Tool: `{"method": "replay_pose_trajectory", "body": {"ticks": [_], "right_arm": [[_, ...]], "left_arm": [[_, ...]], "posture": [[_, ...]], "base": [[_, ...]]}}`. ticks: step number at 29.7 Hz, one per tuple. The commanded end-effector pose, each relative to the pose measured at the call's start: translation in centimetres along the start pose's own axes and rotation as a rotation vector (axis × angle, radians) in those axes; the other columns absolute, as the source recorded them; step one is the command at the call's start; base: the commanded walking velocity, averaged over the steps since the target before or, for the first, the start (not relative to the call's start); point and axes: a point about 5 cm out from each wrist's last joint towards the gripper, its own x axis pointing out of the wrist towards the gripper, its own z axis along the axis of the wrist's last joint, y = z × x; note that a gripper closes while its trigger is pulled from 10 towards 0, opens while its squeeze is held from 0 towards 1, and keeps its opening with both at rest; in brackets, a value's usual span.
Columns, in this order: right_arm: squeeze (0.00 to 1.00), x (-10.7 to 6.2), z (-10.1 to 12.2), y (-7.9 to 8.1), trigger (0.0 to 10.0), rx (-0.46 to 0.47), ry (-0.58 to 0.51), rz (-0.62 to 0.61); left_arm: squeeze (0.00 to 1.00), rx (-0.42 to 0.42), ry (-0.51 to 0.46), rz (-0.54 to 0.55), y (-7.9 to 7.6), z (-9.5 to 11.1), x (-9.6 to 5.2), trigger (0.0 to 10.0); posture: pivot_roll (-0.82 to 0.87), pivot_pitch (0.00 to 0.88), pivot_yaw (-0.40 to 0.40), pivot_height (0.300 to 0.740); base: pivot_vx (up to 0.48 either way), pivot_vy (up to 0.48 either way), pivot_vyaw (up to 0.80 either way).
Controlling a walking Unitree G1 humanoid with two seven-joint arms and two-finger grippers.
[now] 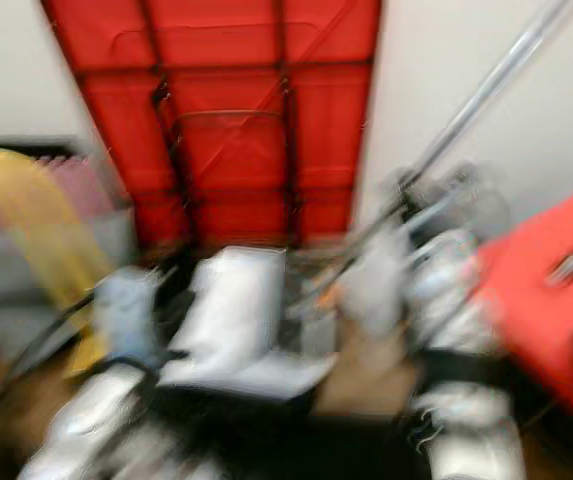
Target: Sweep floor
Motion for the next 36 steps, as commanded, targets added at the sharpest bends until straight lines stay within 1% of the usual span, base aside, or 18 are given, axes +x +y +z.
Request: {"method": "replay_pose_trajectory", "body": {"ticks": [1,5,6,8,10,12,16,17,21,23,26,29,30,36], "right_arm": [[0.00,-0.3,2.1,-0.4,10.0,0.024,-0.089,0.004],[0.00,-0.2,2.0,-0.3,10.0,0.014,-0.084,0.011],[0.00,-0.3,2.0,-0.2,10.0,-0.006,-0.077,0.019],[0.00,-0.3,1.9,-0.1,10.0,-0.014,-0.077,0.031],[0.00,-0.3,1.7,0.1,10.0,-0.056,-0.056,0.047],[0.00,-0.3,1.7,0.2,10.0,-0.067,-0.050,0.048],[0.00,-0.4,1.5,0.1,10.0,-0.076,-0.041,0.037],[0.00,-0.4,1.3,-0.3,10.0,-0.083,-0.027,0.012],[0.00,-0.5,1.0,-0.6,10.0,-0.110,-0.008,-0.001],[0.00,-0.6,0.8,-0.5,10.0,-0.137,0.010,0.006],[0.00,-0.7,0.5,-0.2,10.0,-0.150,0.024,0.015],[0.00,-0.8,0.4,-0.2,10.0,-0.152,0.027,0.016],[0.00,-0.9,0.4,-0.2,10.0,-0.156,0.029,0.014],[0.00,-0.7,0.7,-0.5,10.0,-0.168,0.027,-0.007]], "left_arm": [[0.00,-0.012,-0.014,-0.033,-0.8,0.2,0.1,10.0],[0.00,-0.014,-0.014,-0.030,-0.8,0.2,0.1,10.0],[0.00,-0.014,-0.014,-0.030,-0.8,0.2,0.1,10.0],[0.00,-0.014,-0.014,-0.031,-0.8,0.2,0.0,10.0],[0.00,-0.016,-0.013,-0.028,-0.8,0.2,0.0,10.0],[0.00,-0.022,-0.012,-0.016,-0.7,0.2,0.0,10.0],[0.00,-0.043,-0.010,0.022,-0.4,0.2,0.1,10.0],[0.00,-0.049,-0.006,0.035,-0.3,0.2,0.0,10.0],[0.00,-0.050,-0.005,0.032,-0.5,0.2,-0.1,10.0],[0.00,-0.056,0.000,0.028,-0.8,0.2,-0.3,10.0],[0.00,-0.063,0.006,0.025,-1.2,0.2,-0.6,10.0],[0.00,-0.065,0.008,0.024,-1.3,0.3,-0.7,10.0],[0.00,-0.067,0.009,0.024,-1.4,0.4,-1.0,10.0],[0.00,-0.068,0.017,0.025,-1.7,0.6,-1.7,10.0]], "posture": [[-0.03,0.000,-0.003,0.740],[-0.03,0.000,-0.005,0.740],[-0.03,0.000,-0.005,0.740],[-0.03,0.000,-0.005,0.740],[-0.03,0.000,-0.006,0.740],[-0.03,0.000,-0.006,0.740],[-0.03,0.002,-0.005,0.740],[-0.03,0.007,-0.004,0.740],[-0.03,0.014,-0.004,0.740],[-0.02,0.027,-0.002,0.740],[-0.02,0.040,-0.004,0.740],[-0.02,0.048,-0.006,0.740],[-0.01,0.066,-0.007,0.740],[-0.01,0.100,-0.008,0.740]], "base": [[0.349,0.000,0.00],[0.345,0.000,0.00],[0.349,0.000,0.00],[0.345,0.000,0.00],[0.323,0.000,0.80],[0.300,0.000,0.80],[0.000,0.000,0.80],[0.000,0.000,0.00],[0.000,0.000,0.00],[0.000,0.000,0.00],[0.000,0.000,0.00],[0.000,0.000,0.00],[0.000,0.000,0.00],[0.000,0.000,0.00]]}}
